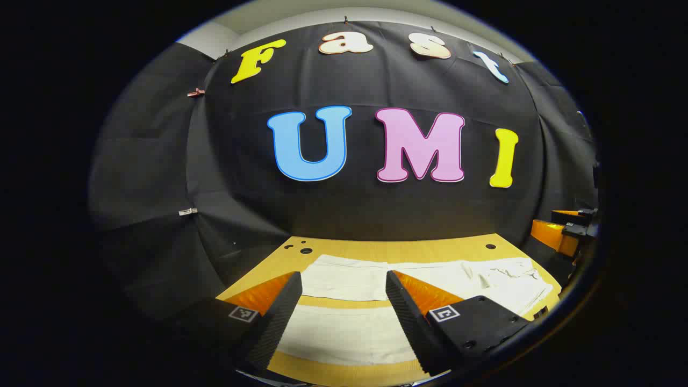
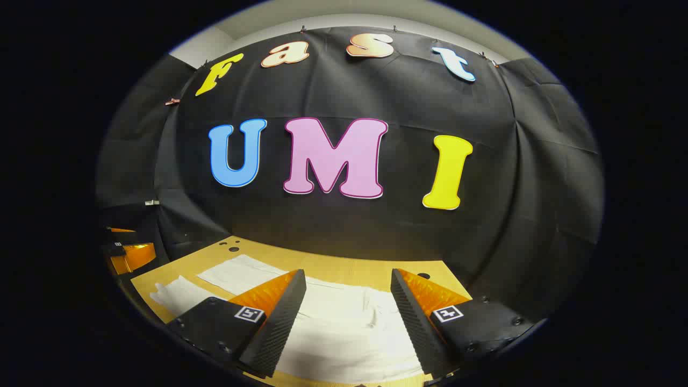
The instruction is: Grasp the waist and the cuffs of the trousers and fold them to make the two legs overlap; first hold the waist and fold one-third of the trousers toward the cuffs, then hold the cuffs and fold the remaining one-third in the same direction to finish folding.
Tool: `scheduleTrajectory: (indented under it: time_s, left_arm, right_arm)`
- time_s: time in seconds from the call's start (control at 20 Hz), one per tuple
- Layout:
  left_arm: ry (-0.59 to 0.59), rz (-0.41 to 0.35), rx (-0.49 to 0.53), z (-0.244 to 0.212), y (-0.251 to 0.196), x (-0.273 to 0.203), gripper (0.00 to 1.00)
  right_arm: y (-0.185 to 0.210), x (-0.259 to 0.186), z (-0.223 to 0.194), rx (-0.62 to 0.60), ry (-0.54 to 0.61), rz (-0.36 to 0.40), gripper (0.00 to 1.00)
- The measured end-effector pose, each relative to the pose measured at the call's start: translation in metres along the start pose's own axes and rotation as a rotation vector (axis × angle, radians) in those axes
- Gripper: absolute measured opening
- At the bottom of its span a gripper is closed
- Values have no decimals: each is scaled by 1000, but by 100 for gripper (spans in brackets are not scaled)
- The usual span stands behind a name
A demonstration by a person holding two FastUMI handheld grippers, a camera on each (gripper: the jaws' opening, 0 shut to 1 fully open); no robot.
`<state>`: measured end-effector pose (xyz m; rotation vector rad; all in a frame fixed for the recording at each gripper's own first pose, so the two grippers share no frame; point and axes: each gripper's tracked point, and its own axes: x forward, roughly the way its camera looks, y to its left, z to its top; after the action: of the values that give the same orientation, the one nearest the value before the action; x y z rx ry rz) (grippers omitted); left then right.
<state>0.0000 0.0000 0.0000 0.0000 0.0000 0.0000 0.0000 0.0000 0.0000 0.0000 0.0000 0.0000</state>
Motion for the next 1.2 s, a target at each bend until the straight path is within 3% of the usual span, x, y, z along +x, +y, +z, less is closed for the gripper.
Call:
scheduleTrajectory:
  time_s: [0.3,0.75,1.2]
  left_arm:
    - [-25,-44,29,3,-19,-3,99]
    - [-12,-190,76,-7,-56,4,98]
    - [4,-227,84,-10,-65,15,98]
  right_arm:
    - [-10,-7,3,-15,-31,-16,98]
    - [-31,-20,8,11,-57,-84,98]
    - [-51,-26,0,22,-47,-153,97]
